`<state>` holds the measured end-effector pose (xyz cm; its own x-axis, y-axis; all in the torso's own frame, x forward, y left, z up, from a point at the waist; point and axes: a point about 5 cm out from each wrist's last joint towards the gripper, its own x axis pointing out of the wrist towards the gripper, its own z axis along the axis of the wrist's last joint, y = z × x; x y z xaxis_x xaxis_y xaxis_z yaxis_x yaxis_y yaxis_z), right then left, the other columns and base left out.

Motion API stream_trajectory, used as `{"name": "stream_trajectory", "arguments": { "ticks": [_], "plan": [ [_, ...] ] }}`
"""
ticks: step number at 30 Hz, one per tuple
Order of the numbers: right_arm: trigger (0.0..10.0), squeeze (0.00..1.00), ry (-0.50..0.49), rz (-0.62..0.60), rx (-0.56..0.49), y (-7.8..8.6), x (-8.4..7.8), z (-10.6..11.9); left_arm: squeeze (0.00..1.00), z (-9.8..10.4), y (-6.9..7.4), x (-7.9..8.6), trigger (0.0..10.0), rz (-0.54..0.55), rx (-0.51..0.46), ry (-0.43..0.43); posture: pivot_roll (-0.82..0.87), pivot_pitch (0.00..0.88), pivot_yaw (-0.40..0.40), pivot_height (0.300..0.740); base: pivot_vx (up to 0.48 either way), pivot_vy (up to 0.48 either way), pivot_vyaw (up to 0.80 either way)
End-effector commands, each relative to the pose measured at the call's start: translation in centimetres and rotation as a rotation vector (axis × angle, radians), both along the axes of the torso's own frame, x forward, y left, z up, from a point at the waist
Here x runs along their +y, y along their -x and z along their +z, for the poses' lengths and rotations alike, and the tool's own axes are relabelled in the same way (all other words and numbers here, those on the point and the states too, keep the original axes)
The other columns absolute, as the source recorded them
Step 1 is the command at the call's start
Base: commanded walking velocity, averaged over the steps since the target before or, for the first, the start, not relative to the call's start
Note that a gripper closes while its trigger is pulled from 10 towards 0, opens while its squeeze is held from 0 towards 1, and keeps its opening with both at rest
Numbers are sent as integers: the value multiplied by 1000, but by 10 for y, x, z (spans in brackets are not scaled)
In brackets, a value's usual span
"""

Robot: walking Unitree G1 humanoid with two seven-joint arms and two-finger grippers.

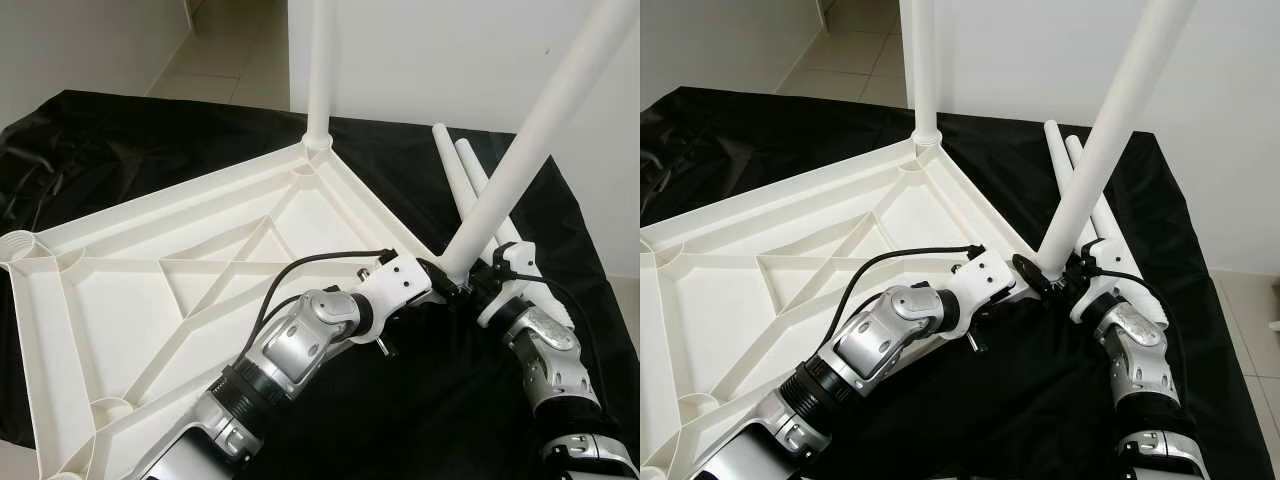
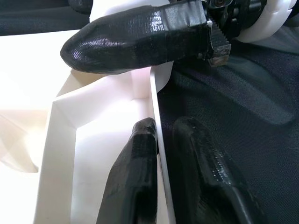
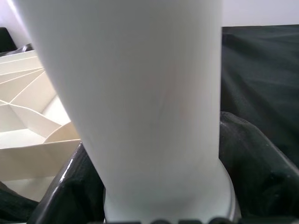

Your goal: Building children table

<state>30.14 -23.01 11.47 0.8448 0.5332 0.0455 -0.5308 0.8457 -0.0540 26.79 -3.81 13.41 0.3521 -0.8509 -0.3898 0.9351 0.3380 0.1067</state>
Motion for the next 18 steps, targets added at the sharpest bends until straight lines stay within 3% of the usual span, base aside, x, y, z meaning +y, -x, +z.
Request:
{"name": "stream_trajectory", "arguments": {
  "ticks": [1, 2, 6, 10, 11, 18],
  "plan": [
    [0, 0, 16, -42, 41, 1, -8, -7, 0, -25, 11, 1, 10000, -62, 126, -73, -42, 99, 7, 740, 0, 0, 0],
    [10000, 0, 18, -44, 41, 0, -3, -6, 0, -25, 11, 1, 10000, -62, 126, -73, -44, 99, 5, 740, 0, 0, 0],
    [10000, 0, -6, -79, 26, -1, 15, -3, 0, -25, 10, 1, 10000, -60, 124, -72, -47, 98, 2, 740, 0, 0, 0],
    [10000, 0, -11, -106, 16, -2, 22, -1, 0, -25, 10, 1, 10000, -59, 125, -71, -47, 98, 2, 740, 0, 0, 0],
    [10000, 0, 11, -180, 8, -4, 30, -1, 0, -25, 10, 1, 10000, -59, 123, -71, -48, 97, 1, 740, 0, 0, 0],
    [10000, 0, -31, -311, 8, -6, 47, 3, 0, -24, 10, 0, 10000, -59, 122, -69, -50, 98, 0, 740, 0, 0, 0]
  ]
}}
